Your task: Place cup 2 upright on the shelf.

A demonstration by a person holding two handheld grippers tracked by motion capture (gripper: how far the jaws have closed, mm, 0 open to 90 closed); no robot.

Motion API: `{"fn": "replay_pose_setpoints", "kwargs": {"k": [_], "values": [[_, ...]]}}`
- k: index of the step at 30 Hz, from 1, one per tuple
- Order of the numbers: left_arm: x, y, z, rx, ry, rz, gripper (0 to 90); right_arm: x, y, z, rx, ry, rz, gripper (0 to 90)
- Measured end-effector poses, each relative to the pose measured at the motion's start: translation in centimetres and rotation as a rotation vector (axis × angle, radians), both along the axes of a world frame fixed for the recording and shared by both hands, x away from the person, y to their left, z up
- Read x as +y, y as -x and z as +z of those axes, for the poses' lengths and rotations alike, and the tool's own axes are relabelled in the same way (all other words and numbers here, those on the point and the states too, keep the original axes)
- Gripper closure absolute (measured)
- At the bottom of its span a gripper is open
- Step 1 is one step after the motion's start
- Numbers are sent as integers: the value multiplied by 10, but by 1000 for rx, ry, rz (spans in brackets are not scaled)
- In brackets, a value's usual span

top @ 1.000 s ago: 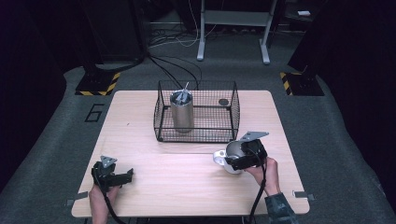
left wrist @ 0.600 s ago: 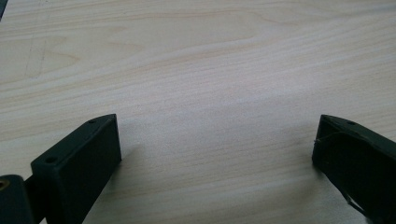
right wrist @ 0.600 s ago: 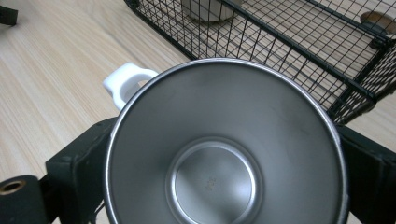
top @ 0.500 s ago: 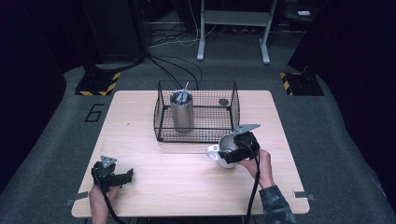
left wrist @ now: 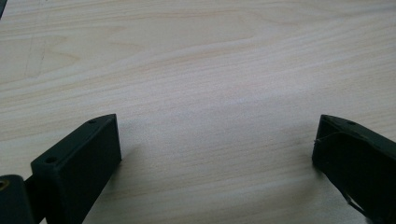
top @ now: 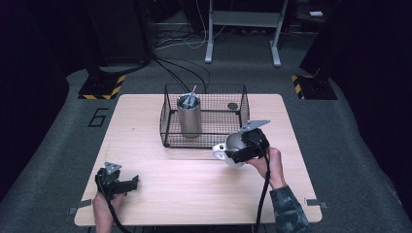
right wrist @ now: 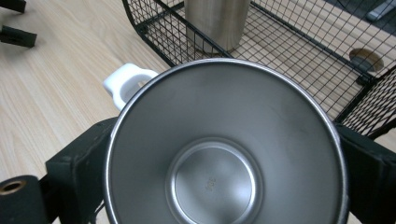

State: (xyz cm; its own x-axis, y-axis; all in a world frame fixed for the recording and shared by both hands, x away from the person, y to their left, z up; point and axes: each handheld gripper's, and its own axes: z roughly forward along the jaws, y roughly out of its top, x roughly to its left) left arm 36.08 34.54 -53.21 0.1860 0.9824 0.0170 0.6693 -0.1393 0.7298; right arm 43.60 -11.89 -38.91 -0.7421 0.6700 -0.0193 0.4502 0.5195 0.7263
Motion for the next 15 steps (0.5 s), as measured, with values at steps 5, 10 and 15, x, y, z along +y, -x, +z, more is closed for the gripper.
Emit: {"fn": "replay_pose_setpoints", "kwargs": {"k": [5, 10, 15], "values": [[0, 0, 0, 0, 0, 0, 11, 1, -2, 8, -9, -7, 14, 57], [0, 0, 0, 0, 0, 0, 12, 1, -3, 17, -9, -11, 13, 57], [0, 0, 0, -1, 0, 0, 11, 1, -5, 26, -16, -12, 12, 57]]}}
